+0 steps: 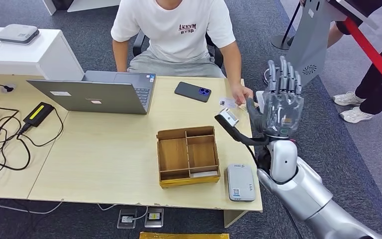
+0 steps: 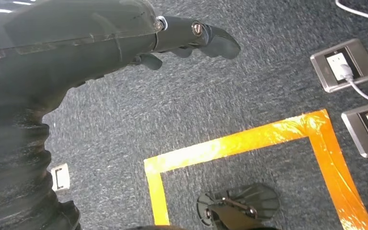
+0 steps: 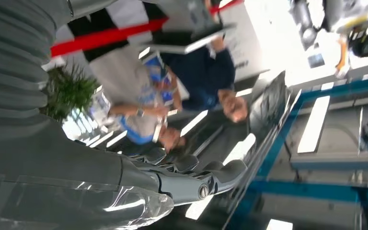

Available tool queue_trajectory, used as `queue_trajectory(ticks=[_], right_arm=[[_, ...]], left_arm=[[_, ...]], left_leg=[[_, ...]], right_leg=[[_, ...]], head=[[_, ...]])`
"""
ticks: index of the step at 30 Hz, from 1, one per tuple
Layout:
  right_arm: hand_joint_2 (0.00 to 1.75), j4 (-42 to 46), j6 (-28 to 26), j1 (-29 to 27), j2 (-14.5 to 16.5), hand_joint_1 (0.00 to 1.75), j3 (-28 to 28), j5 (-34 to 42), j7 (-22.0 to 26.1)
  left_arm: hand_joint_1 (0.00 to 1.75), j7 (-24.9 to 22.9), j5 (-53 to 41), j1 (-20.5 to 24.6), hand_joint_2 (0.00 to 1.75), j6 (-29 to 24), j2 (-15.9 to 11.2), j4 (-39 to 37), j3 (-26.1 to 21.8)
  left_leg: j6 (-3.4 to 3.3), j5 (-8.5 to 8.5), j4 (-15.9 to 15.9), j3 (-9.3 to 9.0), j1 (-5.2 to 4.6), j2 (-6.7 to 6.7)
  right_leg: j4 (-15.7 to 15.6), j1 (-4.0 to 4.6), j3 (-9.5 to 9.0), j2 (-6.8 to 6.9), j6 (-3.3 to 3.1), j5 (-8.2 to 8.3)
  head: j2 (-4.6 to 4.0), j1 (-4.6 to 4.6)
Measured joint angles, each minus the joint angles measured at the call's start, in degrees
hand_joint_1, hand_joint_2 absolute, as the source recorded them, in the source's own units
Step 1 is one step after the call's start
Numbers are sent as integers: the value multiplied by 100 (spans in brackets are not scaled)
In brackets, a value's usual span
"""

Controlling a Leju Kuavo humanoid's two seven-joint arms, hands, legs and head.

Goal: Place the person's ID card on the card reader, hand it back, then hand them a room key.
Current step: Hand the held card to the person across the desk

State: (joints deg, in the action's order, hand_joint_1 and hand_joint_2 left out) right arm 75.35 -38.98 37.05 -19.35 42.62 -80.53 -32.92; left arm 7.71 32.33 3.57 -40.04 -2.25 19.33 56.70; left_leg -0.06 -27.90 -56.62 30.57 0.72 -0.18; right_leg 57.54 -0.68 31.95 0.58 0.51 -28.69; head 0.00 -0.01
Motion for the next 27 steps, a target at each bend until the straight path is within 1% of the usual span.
queue_trajectory(ticks=[2,5,7,10,14,18,21,22,24,27], right_arm=[[175,410,25,-386,-292,0,-359,-428,-137],[175,957,24,-998,-688,0,-902,-677,-205],[175,1326,9,-1413,-940,0,-1320,-689,-232],[175,1732,-3,-2054,-1235,0,-2002,-585,-253],[175,2099,-16,-2747,-1477,0,-2861,-397,-255],[175,2250,-17,-3308,-1510,0,-3576,-150,-248],[175,2273,-17,-3636,-1453,0,-4074,96,-186],[175,2269,-17,-3697,-1412,0,-4216,203,-90],[175,2237,-17,-3812,-1246,0,-4544,475,325],[175,2122,-16,-3924,-827,0,-5133,801,1157]], left_arm=[[0,25,-58,-13,175,0,7,-41,-88],[0,48,-147,-22,175,-1,33,-102,-241],[0,48,-203,-32,175,-2,54,-148,-361],[0,46,-277,-36,175,-1,105,-210,-563],[0,56,-348,-31,175,-2,184,-298,-852],[0,116,-487,-22,175,-2,282,-374,-1157],[0,132,-662,-22,175,-2,360,-424,-1393],[0,131,-747,-24,175,-2,380,-435,-1467],[0,119,-979,-24,175,-2,427,-450,-1649],[0,67,-1260,-30,175,-2,497,-461,-1961]], left_leg=[[-1,-1,0,-2,0,2],[-1,-1,0,-2,-1,3],[-4,-3,0,-1,-1,3],[-11,-8,0,0,-2,3],[-13,-9,0,1,-3,11],[-13,-10,0,0,-4,12],[-14,-10,0,5,-4,12],[-13,-10,1,4,-4,15],[-13,-10,1,2,-4,19],[-14,-10,1,2,-3,18]], right_leg=[[-1,0,-2,-1,1,1],[-1,-2,-2,0,3,2],[-2,-2,-3,0,3,2],[-2,-2,-4,1,3,2],[-3,-4,-1,-4,3,2],[-3,-4,-2,-8,3,2],[-2,-5,0,-5,4,2],[-2,-4,0,-10,4,2],[-2,-4,1,-15,4,2],[-2,-4,2,-15,4,2]], head=[[0,1],[0,2],[0,-1],[0,-1],[0,2],[0,1],[0,2],[0,1],[0,1],[0,2]])
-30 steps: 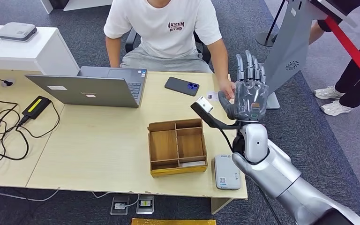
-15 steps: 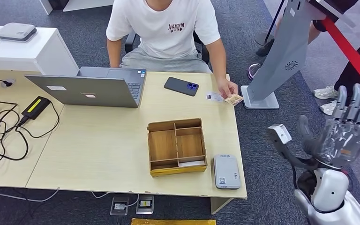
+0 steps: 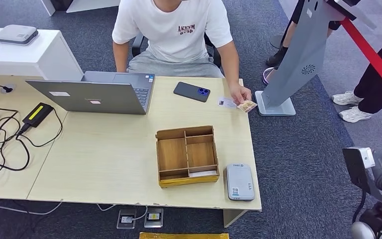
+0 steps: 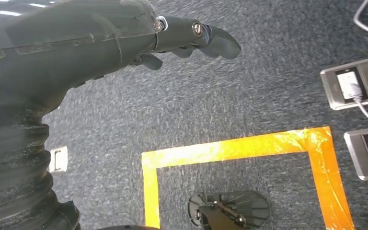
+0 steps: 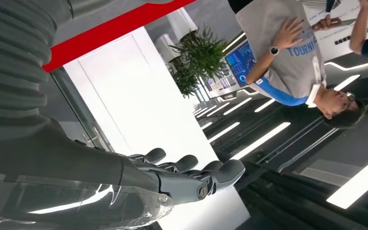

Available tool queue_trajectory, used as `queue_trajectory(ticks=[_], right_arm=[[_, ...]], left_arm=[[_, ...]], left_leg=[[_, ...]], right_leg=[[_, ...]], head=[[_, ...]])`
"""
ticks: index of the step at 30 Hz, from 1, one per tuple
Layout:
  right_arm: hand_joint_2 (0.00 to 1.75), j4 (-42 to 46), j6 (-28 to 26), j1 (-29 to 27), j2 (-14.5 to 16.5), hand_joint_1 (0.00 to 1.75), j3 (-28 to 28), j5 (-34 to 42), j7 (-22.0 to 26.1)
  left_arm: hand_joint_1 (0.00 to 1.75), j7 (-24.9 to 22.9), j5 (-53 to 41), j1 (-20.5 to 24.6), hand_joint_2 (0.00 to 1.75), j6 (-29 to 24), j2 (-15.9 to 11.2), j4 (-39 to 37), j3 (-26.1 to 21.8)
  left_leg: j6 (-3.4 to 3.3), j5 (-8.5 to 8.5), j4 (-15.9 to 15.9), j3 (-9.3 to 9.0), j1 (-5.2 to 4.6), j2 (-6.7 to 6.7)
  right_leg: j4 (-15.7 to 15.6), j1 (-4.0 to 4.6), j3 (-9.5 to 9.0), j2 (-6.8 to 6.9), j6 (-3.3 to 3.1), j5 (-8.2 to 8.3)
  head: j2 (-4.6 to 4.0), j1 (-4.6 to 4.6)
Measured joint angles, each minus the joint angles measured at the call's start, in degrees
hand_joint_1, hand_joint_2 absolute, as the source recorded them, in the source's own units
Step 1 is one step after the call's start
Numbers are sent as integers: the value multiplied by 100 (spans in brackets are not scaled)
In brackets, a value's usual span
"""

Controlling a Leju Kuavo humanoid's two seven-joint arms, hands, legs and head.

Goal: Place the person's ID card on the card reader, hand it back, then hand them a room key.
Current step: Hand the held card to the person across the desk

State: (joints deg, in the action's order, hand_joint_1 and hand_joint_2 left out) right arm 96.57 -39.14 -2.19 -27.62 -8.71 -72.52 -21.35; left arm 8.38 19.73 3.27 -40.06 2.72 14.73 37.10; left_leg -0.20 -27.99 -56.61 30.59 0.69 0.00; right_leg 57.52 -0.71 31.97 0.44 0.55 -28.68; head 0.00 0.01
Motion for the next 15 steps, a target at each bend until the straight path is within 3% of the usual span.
queue_trajectory(ticks=[9,15], right_arm=[[175,-851,2,-48,1328,0,-1538,158,1449],[175,-1728,2,-77,1948,0,-2165,156,1547]], left_arm=[[0,-132,-470,-35,175,0,125,-10,-700],[0,-328,-620,-70,175,2,207,-10,-994]], left_leg=[[0,0,1,1,3,6],[5,-4,1,1,2,9]], right_leg=[[0,3,3,-10,0,-1],[0,2,3,-14,1,-3]], head=[[0,1],[0,-2]])
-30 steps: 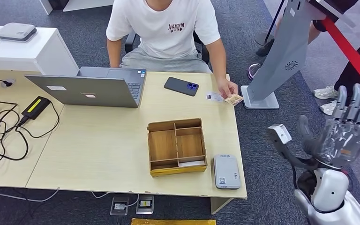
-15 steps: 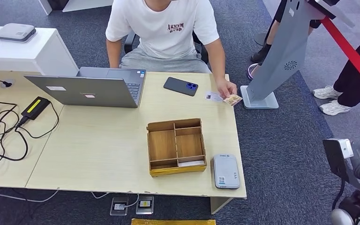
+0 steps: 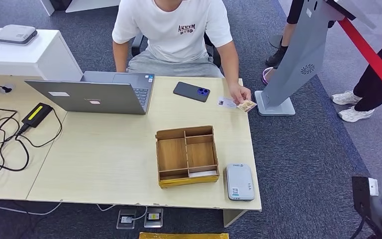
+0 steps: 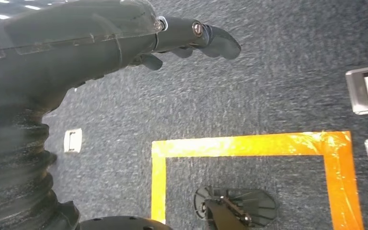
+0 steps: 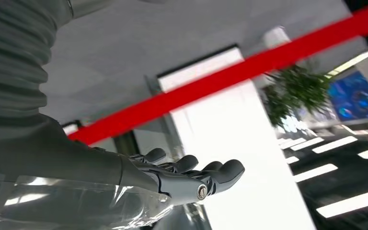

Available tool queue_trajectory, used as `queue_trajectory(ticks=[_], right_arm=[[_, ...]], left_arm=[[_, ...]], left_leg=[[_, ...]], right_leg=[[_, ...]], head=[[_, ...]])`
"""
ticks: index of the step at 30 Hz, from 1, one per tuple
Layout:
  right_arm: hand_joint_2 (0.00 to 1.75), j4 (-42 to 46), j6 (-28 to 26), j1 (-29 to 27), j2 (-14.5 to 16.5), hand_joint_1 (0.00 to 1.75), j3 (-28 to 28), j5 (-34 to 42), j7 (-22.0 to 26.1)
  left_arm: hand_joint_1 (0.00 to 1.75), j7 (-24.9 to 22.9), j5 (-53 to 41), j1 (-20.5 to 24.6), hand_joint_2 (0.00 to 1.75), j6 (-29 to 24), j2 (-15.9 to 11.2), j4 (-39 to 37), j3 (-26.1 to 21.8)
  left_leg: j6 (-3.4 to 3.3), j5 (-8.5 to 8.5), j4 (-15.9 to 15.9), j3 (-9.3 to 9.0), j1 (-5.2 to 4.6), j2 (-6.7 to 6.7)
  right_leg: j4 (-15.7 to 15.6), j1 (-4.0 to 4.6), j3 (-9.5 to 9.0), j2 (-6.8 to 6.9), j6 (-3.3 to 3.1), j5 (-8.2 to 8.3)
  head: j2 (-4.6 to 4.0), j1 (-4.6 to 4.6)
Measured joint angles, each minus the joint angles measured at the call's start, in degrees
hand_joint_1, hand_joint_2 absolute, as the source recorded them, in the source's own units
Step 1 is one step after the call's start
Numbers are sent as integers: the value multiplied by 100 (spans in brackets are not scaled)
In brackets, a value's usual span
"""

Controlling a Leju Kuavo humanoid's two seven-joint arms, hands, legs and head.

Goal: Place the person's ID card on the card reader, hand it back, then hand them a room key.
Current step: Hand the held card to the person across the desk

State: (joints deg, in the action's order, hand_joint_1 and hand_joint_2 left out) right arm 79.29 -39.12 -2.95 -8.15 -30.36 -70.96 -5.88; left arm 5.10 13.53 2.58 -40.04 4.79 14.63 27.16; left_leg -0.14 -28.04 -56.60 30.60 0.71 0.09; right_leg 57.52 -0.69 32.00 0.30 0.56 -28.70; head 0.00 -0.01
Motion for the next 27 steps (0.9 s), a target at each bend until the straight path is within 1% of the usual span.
queue_trajectory(ticks=[1,3,5,6,10,13,15,18,20,27], right_arm=[[175,-138,0,-5,81,0,-75,-41,87],[175,-407,0,57,243,0,-296,-225,484],[175,-744,0,199,420,0,-679,-416,862],[175,-928,0,250,505,0,-875,-475,935],[175,-1497,0,295,775,0,-1340,-495,872],[175,-1942,0,346,901,0,-1682,-373,856],[175,-2271,0,382,965,0,-1920,-134,928],[175,-2801,0,459,1060,0,-2389,400,1198],[175,-3163,0,505,1123,0,-2711,552,1259],[175,-4168,14,682,1247,0,-3370,389,1208]], left_arm=[[0,-55,-34,-17,175,0,5,3,-30],[0,-185,-117,-59,175,1,10,32,-81],[0,-263,-121,-84,175,2,15,68,-125],[0,-273,-84,-87,175,3,19,76,-144],[0,-276,76,-90,175,10,26,81,-172],[0,-277,202,-81,175,28,26,82,-173],[0,-287,295,-80,175,41,23,83,-172],[0,-333,431,-80,175,60,9,86,-163],[0,-372,516,-80,175,67,-1,92,-151],[0,-465,725,-78,175,65,-20,127,-27]], left_leg=[[1,-1,0,0,0,1],[1,-1,0,-1,-1,10],[1,-1,0,-3,0,14],[1,-1,0,-3,1,9],[1,-1,0,-2,1,5],[1,-1,0,-3,2,6],[1,-1,0,-2,1,6],[4,-3,0,-3,1,7],[7,-5,1,-3,2,8],[8,-5,1,-6,2,12]], right_leg=[[0,-1,2,-1,0,0],[0,0,7,-11,0,0],[-1,1,7,-17,1,-1],[-1,1,4,-13,3,-2],[1,2,1,-6,4,-3],[0,2,1,-10,3,-4],[0,2,2,-10,3,-5],[0,2,3,-13,3,-5],[0,2,2,-14,3,-5],[1,2,-2,-16,3,-4]], head=[[0,0],[0,2],[0,1],[0,-1],[0,3],[0,1],[0,1],[0,0],[0,-1],[0,-1]])
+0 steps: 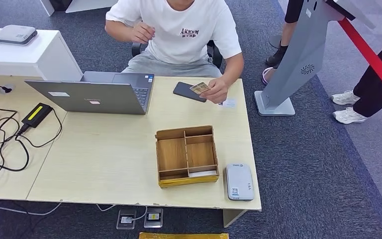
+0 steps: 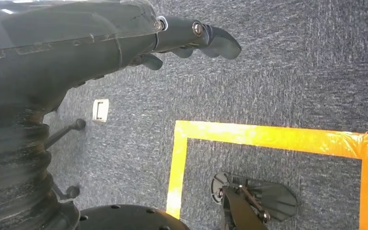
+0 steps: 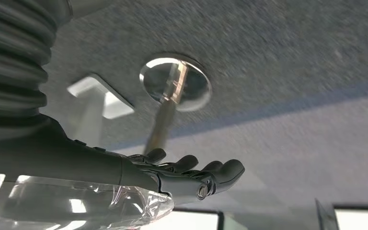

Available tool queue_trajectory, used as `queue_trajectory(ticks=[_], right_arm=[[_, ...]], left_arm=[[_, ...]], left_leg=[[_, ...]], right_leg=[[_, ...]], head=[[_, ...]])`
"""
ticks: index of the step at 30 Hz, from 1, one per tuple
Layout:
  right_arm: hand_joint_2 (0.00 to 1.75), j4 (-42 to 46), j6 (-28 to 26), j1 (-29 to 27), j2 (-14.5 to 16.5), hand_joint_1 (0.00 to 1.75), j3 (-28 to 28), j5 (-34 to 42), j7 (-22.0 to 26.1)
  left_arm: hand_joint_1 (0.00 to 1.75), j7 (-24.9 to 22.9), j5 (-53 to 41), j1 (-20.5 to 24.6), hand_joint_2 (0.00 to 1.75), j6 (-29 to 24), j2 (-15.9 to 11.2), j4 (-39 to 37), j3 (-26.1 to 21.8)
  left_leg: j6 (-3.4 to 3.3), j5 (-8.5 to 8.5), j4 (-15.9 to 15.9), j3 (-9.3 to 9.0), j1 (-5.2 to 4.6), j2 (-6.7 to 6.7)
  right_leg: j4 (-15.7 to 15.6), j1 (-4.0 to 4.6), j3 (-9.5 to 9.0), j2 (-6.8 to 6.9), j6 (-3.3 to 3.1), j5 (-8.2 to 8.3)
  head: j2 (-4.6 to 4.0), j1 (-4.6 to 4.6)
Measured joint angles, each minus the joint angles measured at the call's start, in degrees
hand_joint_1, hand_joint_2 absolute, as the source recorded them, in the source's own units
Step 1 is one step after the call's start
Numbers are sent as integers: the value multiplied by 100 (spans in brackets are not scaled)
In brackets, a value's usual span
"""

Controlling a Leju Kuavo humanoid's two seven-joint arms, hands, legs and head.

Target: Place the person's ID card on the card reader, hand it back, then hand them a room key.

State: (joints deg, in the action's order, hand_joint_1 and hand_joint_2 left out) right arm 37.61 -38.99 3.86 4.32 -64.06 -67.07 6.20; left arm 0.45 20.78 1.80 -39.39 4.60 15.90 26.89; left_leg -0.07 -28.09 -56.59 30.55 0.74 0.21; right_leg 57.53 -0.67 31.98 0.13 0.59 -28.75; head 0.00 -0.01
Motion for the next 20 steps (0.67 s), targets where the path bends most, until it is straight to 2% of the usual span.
queue_trajectory(ticks=[8,10,15,20], right_arm=[[175,-1184,-3,219,-13,0,-351,-312,29],[175,-1555,82,285,-62,0,-362,-477,-115],[175,-2194,682,395,-129,0,-400,-977,-617],[175,-2552,845,468,-160,0,-409,-1409,-790]], left_arm=[[0,-52,194,7,175,91,-82,42,253],[0,-66,259,7,175,114,-113,64,349],[0,-78,466,7,175,149,-195,129,586],[0,-109,647,9,175,137,-251,188,813]], left_leg=[[0,0,0,-1,0,-1],[0,0,0,-1,0,-1],[0,0,0,0,0,-1],[0,0,0,-1,0,-1]], right_leg=[[1,0,-2,0,0,0],[1,0,-2,0,0,0],[1,0,-2,0,0,0],[2,0,-3,1,0,0]], head=[[0,1],[0,1],[0,1],[0,0]])
